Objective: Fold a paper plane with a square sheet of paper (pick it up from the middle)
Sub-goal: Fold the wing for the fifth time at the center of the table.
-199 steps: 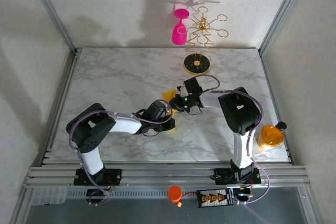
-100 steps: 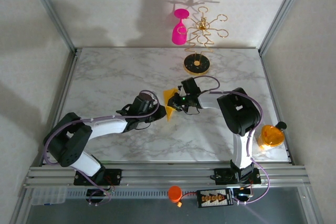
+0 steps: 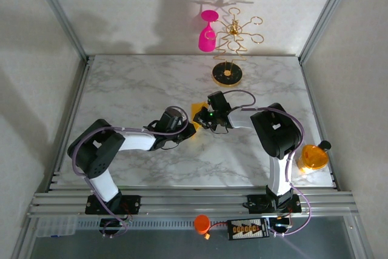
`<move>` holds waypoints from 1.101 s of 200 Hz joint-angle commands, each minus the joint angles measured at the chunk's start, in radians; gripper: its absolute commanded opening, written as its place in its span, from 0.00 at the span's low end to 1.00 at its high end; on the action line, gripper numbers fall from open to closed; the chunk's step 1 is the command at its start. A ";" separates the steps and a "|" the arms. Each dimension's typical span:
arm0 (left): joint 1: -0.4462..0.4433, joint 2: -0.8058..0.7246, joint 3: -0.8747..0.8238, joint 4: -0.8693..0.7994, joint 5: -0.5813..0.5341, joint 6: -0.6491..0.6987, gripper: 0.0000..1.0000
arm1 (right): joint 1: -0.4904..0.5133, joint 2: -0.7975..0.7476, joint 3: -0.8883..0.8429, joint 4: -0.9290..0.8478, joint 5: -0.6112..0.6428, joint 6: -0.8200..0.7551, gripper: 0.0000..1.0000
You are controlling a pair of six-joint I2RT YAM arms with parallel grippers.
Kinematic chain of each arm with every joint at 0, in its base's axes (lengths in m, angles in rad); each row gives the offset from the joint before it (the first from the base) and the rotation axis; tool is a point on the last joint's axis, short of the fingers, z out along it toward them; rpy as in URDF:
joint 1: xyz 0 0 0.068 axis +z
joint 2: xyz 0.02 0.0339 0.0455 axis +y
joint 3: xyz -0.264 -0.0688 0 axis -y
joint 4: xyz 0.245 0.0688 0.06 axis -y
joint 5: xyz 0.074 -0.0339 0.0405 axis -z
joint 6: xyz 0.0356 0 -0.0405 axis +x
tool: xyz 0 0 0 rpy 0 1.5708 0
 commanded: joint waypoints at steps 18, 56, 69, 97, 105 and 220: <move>-0.001 0.058 0.058 -0.040 -0.013 -0.006 0.05 | 0.001 -0.003 -0.016 -0.054 0.042 -0.002 0.17; 0.000 0.087 0.074 -0.099 -0.050 -0.001 0.02 | 0.001 -0.018 -0.014 -0.049 0.024 -0.016 0.17; 0.000 0.090 0.071 -0.112 -0.061 0.001 0.02 | 0.001 -0.030 -0.010 -0.048 0.024 -0.025 0.17; 0.000 0.094 0.063 -0.129 -0.073 0.002 0.01 | -0.001 -0.049 0.011 -0.052 0.009 -0.050 0.18; 0.000 0.094 0.061 -0.132 -0.075 0.005 0.01 | -0.001 -0.051 0.019 -0.056 0.003 -0.061 0.18; 0.001 0.086 0.064 -0.239 -0.017 0.110 0.00 | -0.076 -0.035 0.144 -0.231 -0.052 -0.599 0.19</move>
